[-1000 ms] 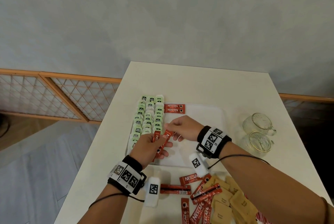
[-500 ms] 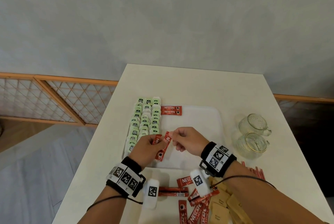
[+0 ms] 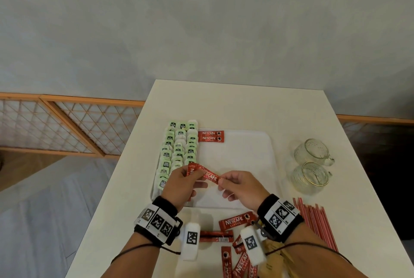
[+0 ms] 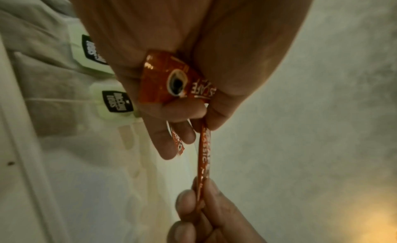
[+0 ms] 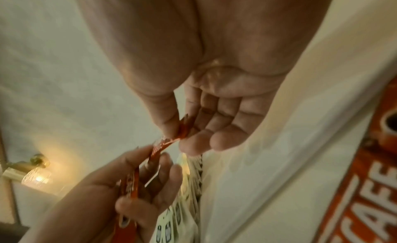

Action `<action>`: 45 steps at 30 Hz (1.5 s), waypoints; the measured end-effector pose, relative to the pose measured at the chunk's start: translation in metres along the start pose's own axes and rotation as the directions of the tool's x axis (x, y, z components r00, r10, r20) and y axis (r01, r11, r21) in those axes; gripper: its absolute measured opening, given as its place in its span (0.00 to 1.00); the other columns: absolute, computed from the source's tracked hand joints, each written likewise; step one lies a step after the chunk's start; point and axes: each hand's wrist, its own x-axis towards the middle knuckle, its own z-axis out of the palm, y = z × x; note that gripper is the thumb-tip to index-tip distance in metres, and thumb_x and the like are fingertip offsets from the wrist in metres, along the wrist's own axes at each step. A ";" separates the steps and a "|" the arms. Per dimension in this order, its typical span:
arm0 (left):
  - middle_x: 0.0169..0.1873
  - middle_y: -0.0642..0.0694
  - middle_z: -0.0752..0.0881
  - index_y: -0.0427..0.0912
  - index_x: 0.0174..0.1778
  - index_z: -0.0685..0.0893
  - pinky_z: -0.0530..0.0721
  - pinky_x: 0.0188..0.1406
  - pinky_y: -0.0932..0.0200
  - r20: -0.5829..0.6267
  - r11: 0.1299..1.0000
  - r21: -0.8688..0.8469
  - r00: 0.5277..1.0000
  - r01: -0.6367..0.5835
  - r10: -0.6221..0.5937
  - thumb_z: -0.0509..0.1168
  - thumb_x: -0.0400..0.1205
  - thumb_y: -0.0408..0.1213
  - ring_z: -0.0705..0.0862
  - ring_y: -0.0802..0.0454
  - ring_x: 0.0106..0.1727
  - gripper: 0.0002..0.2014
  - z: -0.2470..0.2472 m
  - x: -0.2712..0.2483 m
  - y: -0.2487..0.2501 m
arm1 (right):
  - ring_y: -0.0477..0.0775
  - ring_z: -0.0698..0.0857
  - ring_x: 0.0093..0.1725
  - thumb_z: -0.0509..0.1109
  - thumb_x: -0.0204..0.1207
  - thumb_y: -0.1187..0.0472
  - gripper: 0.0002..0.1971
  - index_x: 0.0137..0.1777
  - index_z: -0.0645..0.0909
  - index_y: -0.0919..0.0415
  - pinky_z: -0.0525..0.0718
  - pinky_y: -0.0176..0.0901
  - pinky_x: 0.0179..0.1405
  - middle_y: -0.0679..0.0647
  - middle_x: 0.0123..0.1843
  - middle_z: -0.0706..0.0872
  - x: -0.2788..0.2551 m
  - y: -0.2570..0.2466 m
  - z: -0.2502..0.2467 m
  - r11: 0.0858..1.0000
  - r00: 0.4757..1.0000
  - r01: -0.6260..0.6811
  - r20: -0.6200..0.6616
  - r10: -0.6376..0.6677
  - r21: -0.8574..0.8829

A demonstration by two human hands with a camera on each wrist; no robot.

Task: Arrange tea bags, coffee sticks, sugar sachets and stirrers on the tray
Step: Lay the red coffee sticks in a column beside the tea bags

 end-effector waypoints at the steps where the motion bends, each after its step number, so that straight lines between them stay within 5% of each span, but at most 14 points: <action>1: 0.41 0.36 0.91 0.35 0.48 0.86 0.68 0.14 0.68 -0.002 1.000 0.003 1.000 0.001 -0.001 0.68 0.85 0.35 0.83 0.61 0.20 0.07 -0.002 0.001 -0.001 | 0.48 0.86 0.37 0.72 0.84 0.63 0.07 0.57 0.89 0.63 0.85 0.41 0.38 0.57 0.44 0.91 0.001 0.000 -0.004 1.000 0.999 0.005 -0.032 -0.004 0.016; 11: 0.41 0.43 0.91 0.39 0.54 0.86 0.72 0.24 0.61 0.020 1.000 -0.008 1.000 0.009 -0.009 0.69 0.85 0.39 0.88 0.50 0.35 0.07 -0.008 0.004 -0.005 | 0.49 0.88 0.35 0.68 0.87 0.62 0.09 0.54 0.89 0.65 0.86 0.41 0.36 0.54 0.42 0.93 0.028 -0.024 -0.027 1.000 0.986 0.021 -0.167 -0.017 0.022; 20: 0.49 0.40 0.92 0.38 0.65 0.81 0.83 0.38 0.55 0.131 0.996 -0.073 0.991 0.045 -0.035 0.56 0.84 0.19 0.88 0.46 0.44 0.17 -0.016 0.002 -0.007 | 0.50 0.82 0.29 0.67 0.86 0.64 0.11 0.46 0.87 0.67 0.85 0.40 0.30 0.58 0.37 0.88 0.095 -0.044 -0.044 0.981 0.952 -0.093 -0.305 0.038 -0.171; 28: 0.55 0.40 0.91 0.40 0.64 0.80 0.90 0.44 0.52 0.221 0.993 -0.111 0.975 0.027 -0.001 0.54 0.90 0.22 0.92 0.45 0.45 0.14 -0.017 0.001 -0.014 | 0.52 0.85 0.30 0.74 0.81 0.56 0.15 0.35 0.89 0.63 0.92 0.51 0.46 0.56 0.35 0.92 0.126 -0.041 -0.033 0.927 0.927 -0.222 -0.361 0.105 -0.302; 36: 0.49 0.39 0.93 0.30 0.59 0.82 0.89 0.34 0.55 0.174 0.999 -0.037 0.985 -0.009 0.016 0.59 0.90 0.30 0.91 0.45 0.37 0.09 -0.018 0.001 -0.011 | 0.50 0.85 0.27 0.77 0.79 0.53 0.17 0.39 0.90 0.68 0.90 0.43 0.33 0.56 0.33 0.91 0.126 -0.042 -0.029 0.939 0.908 -0.225 -0.406 0.106 -0.259; 41: 0.44 0.37 0.93 0.27 0.54 0.85 0.80 0.22 0.61 0.123 0.997 0.044 0.991 -0.056 0.050 0.64 0.88 0.33 0.86 0.49 0.27 0.10 -0.020 0.004 -0.009 | 0.55 0.86 0.28 0.76 0.78 0.45 0.22 0.36 0.89 0.65 0.94 0.50 0.40 0.56 0.30 0.88 0.119 -0.038 -0.030 0.912 0.911 -0.223 -0.407 0.068 -0.346; 45: 0.42 0.39 0.94 0.31 0.51 0.87 0.76 0.20 0.63 0.096 0.991 0.103 0.992 -0.087 0.077 0.66 0.87 0.36 0.82 0.51 0.24 0.10 -0.021 0.007 -0.011 | 0.51 0.83 0.30 0.72 0.82 0.47 0.17 0.39 0.85 0.60 0.86 0.41 0.32 0.54 0.35 0.88 0.093 -0.039 -0.022 0.940 0.963 -0.128 -0.267 0.041 -0.317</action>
